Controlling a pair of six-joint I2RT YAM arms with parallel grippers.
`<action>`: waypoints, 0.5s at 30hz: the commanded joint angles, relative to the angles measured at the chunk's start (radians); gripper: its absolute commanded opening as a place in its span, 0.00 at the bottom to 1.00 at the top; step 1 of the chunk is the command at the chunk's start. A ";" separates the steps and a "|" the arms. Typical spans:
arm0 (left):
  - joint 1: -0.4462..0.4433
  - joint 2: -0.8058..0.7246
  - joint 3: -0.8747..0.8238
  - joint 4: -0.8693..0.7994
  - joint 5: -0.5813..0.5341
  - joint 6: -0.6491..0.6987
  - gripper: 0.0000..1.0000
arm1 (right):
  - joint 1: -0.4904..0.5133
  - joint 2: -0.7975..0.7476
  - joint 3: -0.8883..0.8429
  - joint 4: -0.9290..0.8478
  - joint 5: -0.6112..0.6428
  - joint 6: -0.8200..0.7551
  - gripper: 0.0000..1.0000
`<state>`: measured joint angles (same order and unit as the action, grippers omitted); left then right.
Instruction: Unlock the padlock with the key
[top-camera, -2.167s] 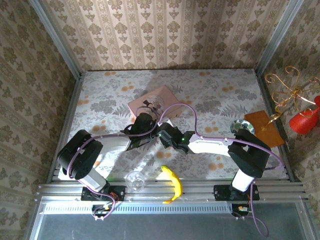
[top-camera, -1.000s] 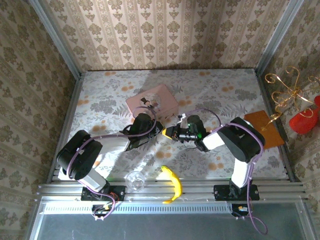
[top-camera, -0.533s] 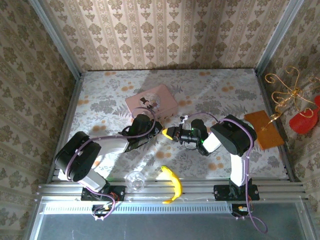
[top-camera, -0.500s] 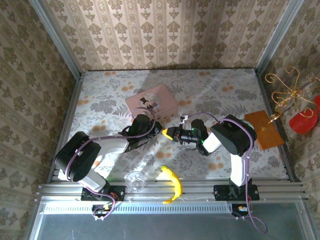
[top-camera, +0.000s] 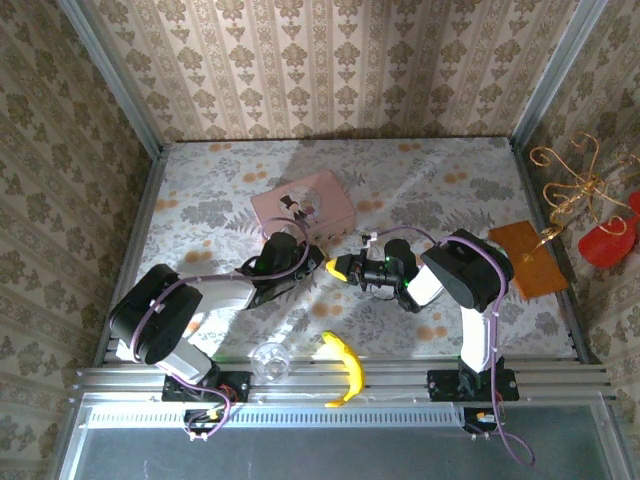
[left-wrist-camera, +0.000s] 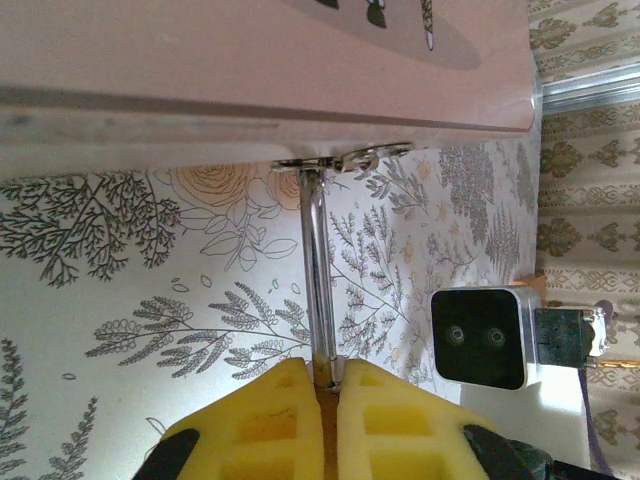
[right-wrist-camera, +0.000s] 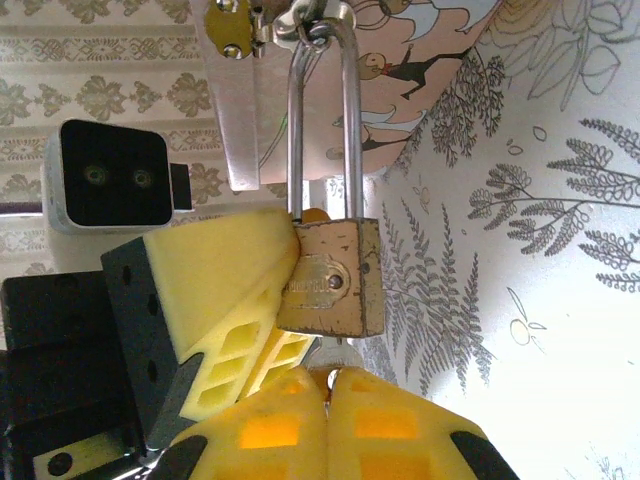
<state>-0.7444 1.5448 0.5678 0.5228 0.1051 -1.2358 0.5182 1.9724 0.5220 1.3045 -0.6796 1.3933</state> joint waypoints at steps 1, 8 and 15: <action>0.003 -0.045 -0.037 0.010 0.053 0.013 0.00 | -0.073 0.027 0.001 0.004 0.141 0.047 0.00; 0.002 -0.044 -0.028 0.012 0.054 0.017 0.00 | -0.073 0.035 -0.012 0.001 0.155 0.046 0.00; 0.001 -0.045 -0.019 -0.003 0.052 0.015 0.00 | -0.056 -0.039 -0.021 -0.112 0.171 -0.087 0.02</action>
<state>-0.7387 1.5276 0.5449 0.5289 0.1234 -1.2343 0.4469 1.9881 0.5140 1.2793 -0.5488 1.3968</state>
